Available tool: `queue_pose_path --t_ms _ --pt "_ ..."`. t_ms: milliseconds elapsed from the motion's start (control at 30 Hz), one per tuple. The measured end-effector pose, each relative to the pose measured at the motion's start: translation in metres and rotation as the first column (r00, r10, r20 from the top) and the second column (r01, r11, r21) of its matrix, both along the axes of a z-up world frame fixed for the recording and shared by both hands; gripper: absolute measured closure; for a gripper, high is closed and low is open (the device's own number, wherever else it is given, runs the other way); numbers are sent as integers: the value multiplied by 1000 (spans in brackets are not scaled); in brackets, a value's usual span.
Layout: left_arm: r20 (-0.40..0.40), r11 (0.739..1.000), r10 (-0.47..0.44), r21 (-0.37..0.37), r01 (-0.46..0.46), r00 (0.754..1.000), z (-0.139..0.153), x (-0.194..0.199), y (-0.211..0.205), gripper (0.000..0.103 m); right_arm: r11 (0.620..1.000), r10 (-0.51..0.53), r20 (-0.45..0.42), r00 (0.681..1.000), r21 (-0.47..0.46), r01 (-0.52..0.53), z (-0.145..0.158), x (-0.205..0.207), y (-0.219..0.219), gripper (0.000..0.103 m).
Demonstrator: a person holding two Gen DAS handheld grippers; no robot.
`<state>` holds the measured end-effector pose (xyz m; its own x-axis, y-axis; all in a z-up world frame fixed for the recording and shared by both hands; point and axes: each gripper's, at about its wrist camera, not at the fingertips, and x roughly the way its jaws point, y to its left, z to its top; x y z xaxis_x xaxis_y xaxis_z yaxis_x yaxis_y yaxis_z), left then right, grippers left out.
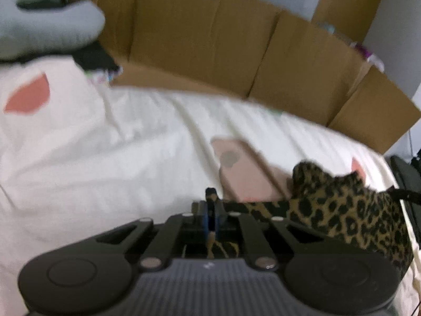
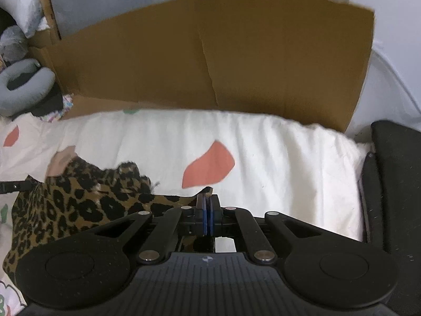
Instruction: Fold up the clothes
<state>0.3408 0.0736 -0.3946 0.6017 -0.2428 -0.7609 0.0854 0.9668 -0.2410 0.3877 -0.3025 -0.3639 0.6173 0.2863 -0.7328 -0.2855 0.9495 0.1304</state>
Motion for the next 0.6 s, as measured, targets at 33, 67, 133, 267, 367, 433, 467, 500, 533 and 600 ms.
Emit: queue_pose_path --t_ms 33,67,133,267,367,433,467,500,533,600 --pt "-3 1000 3 4 -3 1000 -1 -1 0 86 1000 0 -14 1000 1 0 -5 3 1 103" --pt "-2 1000 6 9 -6 1000 -2 -2 -1 84 1000 0 -28 1000 6 0 -10 4 1 103" --pt "4 1000 3 28 -3 1000 0 -5 0 71 1000 -3 -59 998 21 4 -17 7 1 102" --pt "15 998 -7 56 6 1000 4 -10 2 65 997 -22 -61 998 70 26 -11 4 -9 96" --pt "20 999 4 44 -5 1000 7 -11 8 65 995 -26 -59 998 91 31 -6 2 -17 90" --pt "24 999 11 31 -12 1000 8 -10 11 65 994 -34 -63 997 106 40 -4 2 -22 71" --pt "22 1000 9 26 -10 1000 7 -10 11 65 993 -38 -65 997 114 45 -3 2 -24 64" --pt "18 1000 2 25 -3 1000 7 -9 11 65 991 -37 -73 997 124 46 -5 3 -26 60" --pt "15 1000 -5 31 4 1000 5 -8 10 67 990 -36 -81 996 133 46 -7 3 -27 60" --pt "9 999 -17 41 17 1000 3 -6 8 67 991 -27 -95 995 127 39 -12 3 -24 60"
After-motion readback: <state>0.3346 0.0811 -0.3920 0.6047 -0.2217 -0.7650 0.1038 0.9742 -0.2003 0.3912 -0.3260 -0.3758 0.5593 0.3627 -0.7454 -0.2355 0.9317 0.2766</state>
